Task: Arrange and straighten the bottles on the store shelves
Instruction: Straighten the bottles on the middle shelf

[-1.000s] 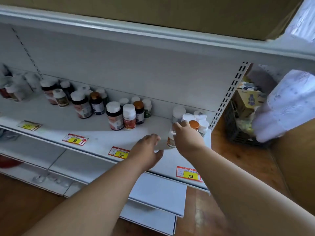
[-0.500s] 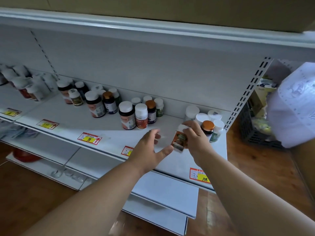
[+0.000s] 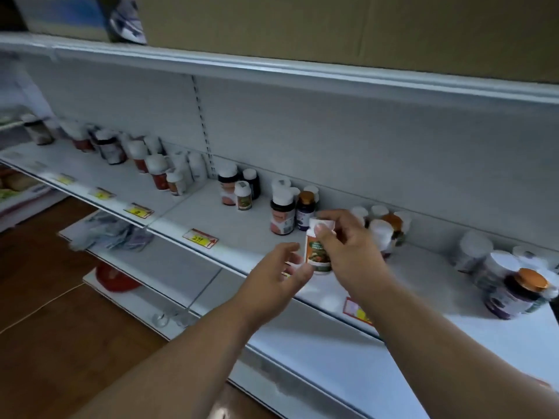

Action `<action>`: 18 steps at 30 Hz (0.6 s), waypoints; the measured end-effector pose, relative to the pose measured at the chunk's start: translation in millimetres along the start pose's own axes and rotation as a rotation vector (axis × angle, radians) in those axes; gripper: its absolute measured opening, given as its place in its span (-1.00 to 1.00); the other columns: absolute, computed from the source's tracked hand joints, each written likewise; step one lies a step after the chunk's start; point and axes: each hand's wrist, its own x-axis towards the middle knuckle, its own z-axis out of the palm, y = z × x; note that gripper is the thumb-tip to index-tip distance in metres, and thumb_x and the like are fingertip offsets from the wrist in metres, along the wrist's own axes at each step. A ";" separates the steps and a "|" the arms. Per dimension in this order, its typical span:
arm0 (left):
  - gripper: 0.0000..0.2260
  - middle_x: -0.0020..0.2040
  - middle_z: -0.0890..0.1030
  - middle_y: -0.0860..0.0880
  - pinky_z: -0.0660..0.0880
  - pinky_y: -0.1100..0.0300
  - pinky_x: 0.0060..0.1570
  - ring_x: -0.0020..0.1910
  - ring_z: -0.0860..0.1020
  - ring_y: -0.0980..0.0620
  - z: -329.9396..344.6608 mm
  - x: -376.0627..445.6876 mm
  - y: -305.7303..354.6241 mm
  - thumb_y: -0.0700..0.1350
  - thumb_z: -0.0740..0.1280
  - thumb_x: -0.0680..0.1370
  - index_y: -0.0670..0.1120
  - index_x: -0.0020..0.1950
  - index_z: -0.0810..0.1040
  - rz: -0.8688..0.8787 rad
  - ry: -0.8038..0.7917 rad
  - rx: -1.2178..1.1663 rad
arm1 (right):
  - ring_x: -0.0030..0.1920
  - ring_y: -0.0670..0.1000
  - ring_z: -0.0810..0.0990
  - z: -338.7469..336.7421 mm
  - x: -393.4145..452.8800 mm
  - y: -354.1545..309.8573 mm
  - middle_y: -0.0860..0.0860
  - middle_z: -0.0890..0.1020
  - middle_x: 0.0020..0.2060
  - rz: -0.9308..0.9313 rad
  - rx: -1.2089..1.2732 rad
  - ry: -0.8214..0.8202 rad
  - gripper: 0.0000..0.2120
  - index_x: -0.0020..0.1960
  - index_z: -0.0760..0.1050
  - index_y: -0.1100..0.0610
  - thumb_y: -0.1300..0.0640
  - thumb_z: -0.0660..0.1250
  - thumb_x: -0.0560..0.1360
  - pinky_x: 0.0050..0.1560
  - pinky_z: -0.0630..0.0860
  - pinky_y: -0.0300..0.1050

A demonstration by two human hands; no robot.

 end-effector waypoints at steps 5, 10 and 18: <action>-0.30 0.12 0.54 0.15 0.49 0.31 -0.07 0.00 0.55 0.22 -144.8 -19.5 -47.5 0.49 0.24 0.36 0.13 0.37 0.37 -0.092 0.111 0.066 | -0.13 -0.10 0.62 139.5 27.1 -26.4 -0.09 0.62 -0.14 -0.068 -0.004 -0.074 -0.91 -0.01 0.53 -0.16 -0.02 0.38 0.49 -0.07 0.58 -0.07; -0.24 0.08 0.55 0.14 0.55 0.08 0.06 0.01 0.55 0.17 -242.9 -20.9 -78.6 0.48 0.23 0.29 0.12 0.39 0.35 -0.158 0.147 0.134 | -0.09 -0.05 0.64 237.5 58.2 -55.8 -0.03 0.65 -0.10 -0.090 0.026 -0.125 -0.89 -0.05 0.54 -0.19 0.01 0.41 0.48 -0.04 0.61 0.00; -0.41 0.14 0.50 0.21 0.51 0.20 0.09 0.07 0.50 0.26 -339.6 35.7 -152.7 0.34 0.33 0.43 0.19 0.40 0.32 -0.211 0.173 0.239 | -0.11 -0.13 0.62 353.2 147.1 -50.8 -0.12 0.64 -0.10 -0.077 -0.011 -0.194 -0.86 0.00 0.54 -0.10 0.04 0.43 0.47 -0.07 0.57 -0.15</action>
